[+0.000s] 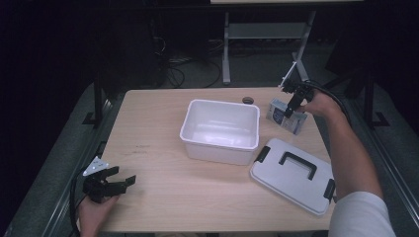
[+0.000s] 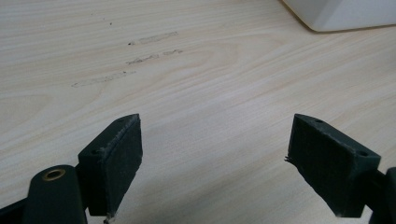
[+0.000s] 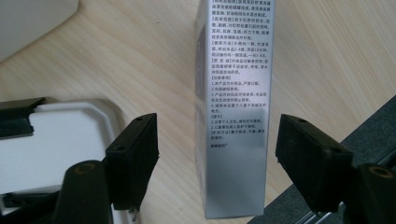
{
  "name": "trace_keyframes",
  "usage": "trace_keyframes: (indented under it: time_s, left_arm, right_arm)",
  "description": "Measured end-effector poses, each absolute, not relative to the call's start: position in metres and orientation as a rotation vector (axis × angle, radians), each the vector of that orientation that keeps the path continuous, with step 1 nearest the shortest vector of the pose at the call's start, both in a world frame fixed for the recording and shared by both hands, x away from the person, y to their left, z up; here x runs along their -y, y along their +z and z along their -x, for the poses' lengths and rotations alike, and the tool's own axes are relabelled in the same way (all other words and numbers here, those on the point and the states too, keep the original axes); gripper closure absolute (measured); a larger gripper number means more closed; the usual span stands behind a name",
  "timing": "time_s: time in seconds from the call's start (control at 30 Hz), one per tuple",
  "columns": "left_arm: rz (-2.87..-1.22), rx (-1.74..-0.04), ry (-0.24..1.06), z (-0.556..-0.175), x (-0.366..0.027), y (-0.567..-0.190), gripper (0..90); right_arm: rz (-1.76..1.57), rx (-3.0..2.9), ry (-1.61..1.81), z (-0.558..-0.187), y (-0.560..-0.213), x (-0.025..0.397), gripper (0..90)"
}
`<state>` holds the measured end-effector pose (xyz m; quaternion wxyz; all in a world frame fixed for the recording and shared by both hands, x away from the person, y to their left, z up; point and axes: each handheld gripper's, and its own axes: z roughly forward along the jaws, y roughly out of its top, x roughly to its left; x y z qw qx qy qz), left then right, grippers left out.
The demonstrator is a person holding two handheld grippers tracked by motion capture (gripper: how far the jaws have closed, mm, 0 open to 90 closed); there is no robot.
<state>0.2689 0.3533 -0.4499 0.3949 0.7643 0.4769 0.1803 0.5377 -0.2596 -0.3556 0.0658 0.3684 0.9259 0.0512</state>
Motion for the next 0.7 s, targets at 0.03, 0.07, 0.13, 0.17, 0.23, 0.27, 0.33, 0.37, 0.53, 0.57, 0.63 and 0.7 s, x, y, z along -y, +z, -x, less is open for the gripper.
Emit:
trace_keyframes:
  time_s: [0.03, 0.07, 0.13, 0.17, 0.23, 0.27, 0.33, 0.37, 0.53, 0.57, 0.63, 0.7]
  left_arm:
    - [-1.931, -1.212, 0.457, -0.269, -0.353, -0.45, 17.1]
    - [-1.935, -1.21, 0.456, -0.269, -0.353, -0.45, 17.1]
    - [-1.944, -1.206, 0.456, -0.27, -0.352, -0.45, 17.1]
    - [-1.946, -1.206, 0.456, -0.27, -0.352, -0.45, 17.1]
    - [-1.941, -1.205, 0.454, -0.27, -0.353, -0.45, 17.2]
    - [-1.934, -1.204, 0.448, -0.27, -0.353, -0.451, 17.2]
    - [-1.931, -1.202, 0.442, -0.271, -0.354, -0.45, 17.1]
    - [-1.935, -1.202, 0.441, -0.271, -0.354, -0.45, 17.2]
    - [-1.948, -1.203, 0.436, -0.272, -0.352, -0.451, 17.2]
    - [-1.949, -1.202, 0.436, -0.272, -0.352, -0.451, 17.2]
    - [-1.945, -1.201, 0.437, -0.272, -0.352, -0.451, 17.2]
    - [-1.942, -1.206, 0.438, -0.271, -0.352, -0.451, 17.2]
  right_arm:
    - [-1.117, -2.788, 0.156, -0.538, -0.357, 0.259, 29.4]
    - [-1.118, -2.788, 0.157, -0.539, -0.358, 0.26, 29.6]
    - [-1.121, -2.792, 0.156, -0.541, -0.361, 0.259, 29.2]
    - [-1.123, -2.794, 0.148, -0.542, -0.364, 0.259, 28.8]
    - [-1.127, -2.792, 0.138, -0.544, -0.367, 0.258, 28.3]
    - [-1.121, -2.79, 0.142, -0.546, -0.368, 0.258, 28.4]
    - [-1.125, -2.789, 0.139, -0.548, -0.371, 0.258, 28.5]
    - [-1.125, -2.784, 0.139, -0.549, -0.372, 0.257, 28.9]
    - [-1.134, -2.793, 0.123, -0.552, -0.377, 0.258, 31.9]
    - [-1.141, -2.793, 0.114, -0.553, -0.378, 0.258, 32.2]
    - [-1.144, -2.801, 0.096, -0.554, -0.381, 0.258, 34.7]
    - [-1.14, -2.805, 0.084, -0.554, -0.383, 0.257, 38.1]
